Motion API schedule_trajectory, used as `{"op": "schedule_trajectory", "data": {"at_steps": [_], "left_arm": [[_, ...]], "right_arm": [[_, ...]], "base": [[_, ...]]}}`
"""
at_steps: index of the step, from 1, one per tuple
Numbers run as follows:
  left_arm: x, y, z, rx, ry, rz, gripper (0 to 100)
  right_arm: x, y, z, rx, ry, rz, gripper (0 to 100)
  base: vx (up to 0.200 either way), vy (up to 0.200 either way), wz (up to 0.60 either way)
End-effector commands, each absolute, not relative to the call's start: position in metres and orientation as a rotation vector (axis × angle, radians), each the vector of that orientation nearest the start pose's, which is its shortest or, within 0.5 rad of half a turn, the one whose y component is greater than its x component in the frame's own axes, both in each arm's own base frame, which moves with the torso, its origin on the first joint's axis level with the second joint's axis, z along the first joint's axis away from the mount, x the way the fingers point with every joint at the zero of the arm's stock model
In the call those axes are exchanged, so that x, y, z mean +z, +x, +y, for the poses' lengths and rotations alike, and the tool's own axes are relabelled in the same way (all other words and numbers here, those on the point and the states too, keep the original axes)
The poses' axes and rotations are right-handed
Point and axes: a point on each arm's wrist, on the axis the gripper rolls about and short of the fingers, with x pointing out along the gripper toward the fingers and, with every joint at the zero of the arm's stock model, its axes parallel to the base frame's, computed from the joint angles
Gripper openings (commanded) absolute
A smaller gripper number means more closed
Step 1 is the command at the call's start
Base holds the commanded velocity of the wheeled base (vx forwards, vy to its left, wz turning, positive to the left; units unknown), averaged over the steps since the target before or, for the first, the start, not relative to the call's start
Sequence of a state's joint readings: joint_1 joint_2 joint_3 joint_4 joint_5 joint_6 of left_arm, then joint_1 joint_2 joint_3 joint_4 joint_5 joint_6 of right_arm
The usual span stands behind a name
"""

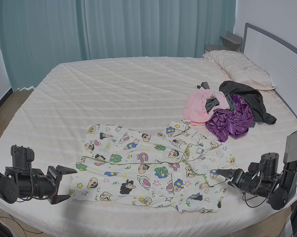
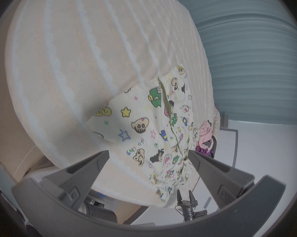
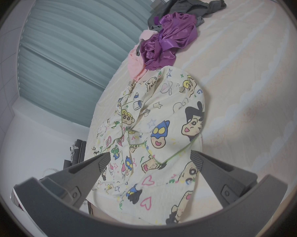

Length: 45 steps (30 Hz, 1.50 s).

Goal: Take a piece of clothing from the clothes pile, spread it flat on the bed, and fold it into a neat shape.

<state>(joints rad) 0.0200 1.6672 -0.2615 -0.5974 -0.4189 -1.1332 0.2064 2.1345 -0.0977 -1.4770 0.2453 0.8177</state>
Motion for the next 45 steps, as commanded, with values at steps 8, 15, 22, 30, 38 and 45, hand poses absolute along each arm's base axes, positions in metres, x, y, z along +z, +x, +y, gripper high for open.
{"op": "schedule_trajectory", "data": {"at_steps": [8,15,22,30,38,45], "left_arm": [[0.062,0.194,-0.008,0.07,-1.256,0.999,100],[0.061,0.195,-0.008,0.064,-1.258,1.003,100],[0.058,0.197,-0.008,0.073,-1.246,1.012,100],[0.057,0.198,-0.008,0.077,-1.241,1.014,100],[0.054,0.2,-0.014,0.086,-1.218,1.03,100],[0.048,0.204,-0.019,0.105,-1.182,1.005,100]], "right_arm": [[-0.006,0.21,0.067,0.176,0.735,0.791,100],[-0.007,0.204,0.072,0.18,0.707,0.811,100],[-0.008,0.202,0.074,0.159,0.666,0.809,100],[-0.012,0.193,0.087,0.184,0.614,0.874,100],[-0.015,0.194,0.104,0.253,0.606,0.849,100],[-0.018,0.2,0.108,0.264,0.601,0.834,0]], "base": [[0.0,0.0,0.0],[0.0,0.0,0.0],[0.0,0.0,0.0],[0.0,0.0,0.0],[0.0,0.0,0.0],[0.0,0.0,0.0]]}}
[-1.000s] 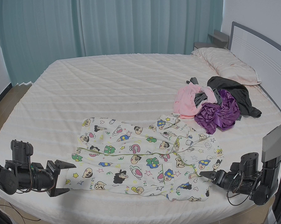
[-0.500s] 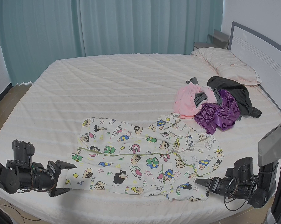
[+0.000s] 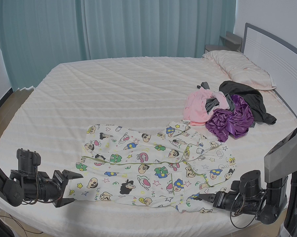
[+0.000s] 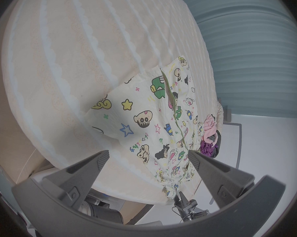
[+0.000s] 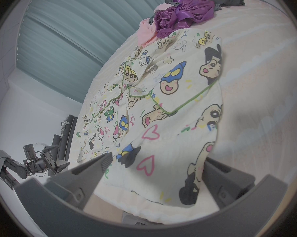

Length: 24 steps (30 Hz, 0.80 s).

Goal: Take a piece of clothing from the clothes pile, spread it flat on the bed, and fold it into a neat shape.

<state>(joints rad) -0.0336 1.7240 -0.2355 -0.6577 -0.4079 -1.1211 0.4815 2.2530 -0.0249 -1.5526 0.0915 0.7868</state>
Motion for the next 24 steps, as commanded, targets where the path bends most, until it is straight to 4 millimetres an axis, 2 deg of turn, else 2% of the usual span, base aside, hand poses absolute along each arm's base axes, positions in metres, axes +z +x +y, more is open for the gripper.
{"op": "schedule_trajectory", "data": {"at_steps": [1,5,12,13,14,16,19,24], "left_arm": [[0.047,0.204,-0.019,0.108,-1.18,1.004,100],[0.047,0.204,-0.019,0.112,-1.177,1.004,100],[0.047,0.205,-0.019,0.111,-1.177,1.003,100],[0.047,0.205,-0.019,0.111,-1.177,1.003,100],[0.047,0.205,-0.019,0.112,-1.177,1.004,100],[0.046,0.205,-0.019,0.114,-1.177,1.005,100],[0.046,0.205,-0.019,0.114,-1.177,1.005,100],[0.046,0.205,-0.019,0.115,-1.177,1.006,100]], "right_arm": [[-0.018,0.202,0.109,0.264,0.602,0.827,0],[-0.018,0.206,0.106,0.245,0.61,0.808,0],[-0.006,0.242,0.092,0.2,0.675,0.647,0],[-0.006,0.242,0.092,0.2,0.675,0.647,0],[-0.005,0.254,0.087,0.184,0.688,0.603,0],[-0.005,0.26,0.084,0.177,0.696,0.586,0],[-0.004,0.279,0.08,0.184,0.705,0.537,0],[-0.012,0.291,0.084,0.209,0.687,0.599,0]], "base": [[0.0,0.0,0.0],[0.0,0.0,0.0],[0.0,0.0,0.0],[0.0,0.0,0.0],[0.0,0.0,0.0],[0.0,0.0,0.0],[0.0,0.0,0.0],[0.0,0.0,0.0]]}}
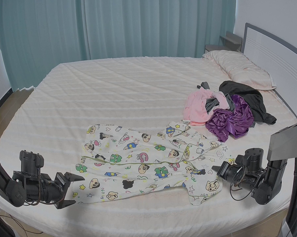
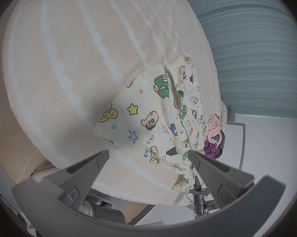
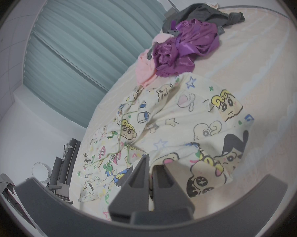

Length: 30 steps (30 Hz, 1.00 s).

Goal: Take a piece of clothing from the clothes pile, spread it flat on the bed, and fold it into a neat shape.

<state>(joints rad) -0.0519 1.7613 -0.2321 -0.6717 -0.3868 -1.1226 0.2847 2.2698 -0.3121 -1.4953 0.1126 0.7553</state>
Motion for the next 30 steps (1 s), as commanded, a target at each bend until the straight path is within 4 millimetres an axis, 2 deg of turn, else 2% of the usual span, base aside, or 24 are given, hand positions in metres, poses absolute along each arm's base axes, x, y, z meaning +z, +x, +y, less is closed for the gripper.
{"op": "schedule_trajectory", "data": {"at_steps": [1,2,5,10,13,14,16,22,30], "left_arm": [[0.046,0.205,-0.019,0.114,-1.177,1.005,100],[0.046,0.205,-0.019,0.115,-1.177,1.006,100],[0.046,0.205,-0.019,0.115,-1.177,1.006,100],[0.046,0.205,-0.019,0.114,-1.177,1.005,100],[0.046,0.205,-0.019,0.114,-1.177,1.005,100],[0.046,0.204,-0.019,0.115,-1.177,1.006,100],[0.046,0.205,-0.019,0.114,-1.177,1.005,100],[0.046,0.204,-0.019,0.115,-1.177,1.006,100],[0.046,0.204,-0.019,0.115,-1.175,1.007,100]], "right_arm": [[-0.012,0.294,0.085,0.213,0.688,0.598,0],[-0.015,0.298,0.085,0.215,0.69,0.597,100],[-0.019,0.307,0.087,0.221,0.69,0.586,100],[-0.016,0.31,0.087,0.228,0.697,0.562,100],[-0.01,0.311,0.077,0.2,0.708,0.528,100],[0.001,0.307,0.066,0.182,0.716,0.509,100],[0.008,0.295,0.057,0.173,0.722,0.526,100],[0.02,0.273,0.051,0.228,0.676,0.563,100],[0.006,0.234,0.052,0.359,0.517,0.736,100]], "base": [[0.0,0.0,0.0],[0.0,0.0,0.0],[0.0,0.0,0.0],[0.0,0.0,0.0],[0.0,0.0,0.0],[0.0,0.0,0.0],[0.0,0.0,0.0],[0.0,0.0,0.0],[0.0,0.0,0.0]]}}
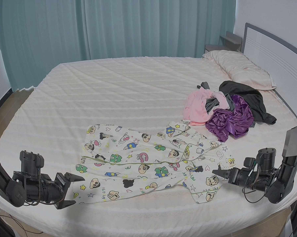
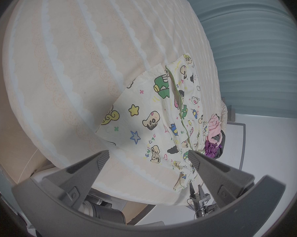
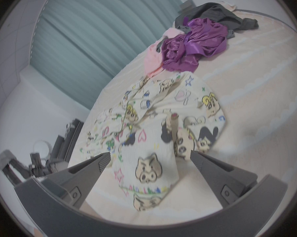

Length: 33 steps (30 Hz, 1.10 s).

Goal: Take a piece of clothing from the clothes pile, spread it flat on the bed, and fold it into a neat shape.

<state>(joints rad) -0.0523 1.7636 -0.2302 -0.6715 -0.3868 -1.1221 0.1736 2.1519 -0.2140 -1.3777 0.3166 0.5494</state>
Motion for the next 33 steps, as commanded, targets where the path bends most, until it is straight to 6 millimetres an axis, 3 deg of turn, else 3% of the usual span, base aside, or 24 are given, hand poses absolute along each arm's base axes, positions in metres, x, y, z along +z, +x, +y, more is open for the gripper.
{"op": "schedule_trajectory", "data": {"at_steps": [1,8,16,17,26,33], "left_arm": [[0.046,0.204,-0.019,0.115,-1.175,1.007,100],[0.046,0.204,-0.019,0.115,-1.175,1.007,100],[0.046,0.204,-0.02,0.112,-1.173,1.01,100],[0.046,0.204,-0.02,0.113,-1.174,1.01,100],[0.046,0.204,-0.02,0.112,-1.173,1.01,100],[0.045,0.204,-0.02,0.114,-1.174,1.013,100]], "right_arm": [[0.005,0.233,0.053,0.367,0.509,0.747,100],[-0.01,0.226,0.072,0.426,0.474,0.83,100],[-0.018,0.229,0.076,0.431,0.468,0.847,100],[-0.019,0.229,0.077,0.432,0.467,0.849,0],[-0.017,0.227,0.076,0.429,0.467,0.835,0],[0.012,0.213,0.074,0.459,0.46,0.772,0]], "base": [[0.0,0.0,0.0],[0.0,0.0,0.0],[0.0,0.0,0.0],[0.0,0.0,0.0],[0.0,0.0,0.0],[0.0,0.0,0.0]]}}
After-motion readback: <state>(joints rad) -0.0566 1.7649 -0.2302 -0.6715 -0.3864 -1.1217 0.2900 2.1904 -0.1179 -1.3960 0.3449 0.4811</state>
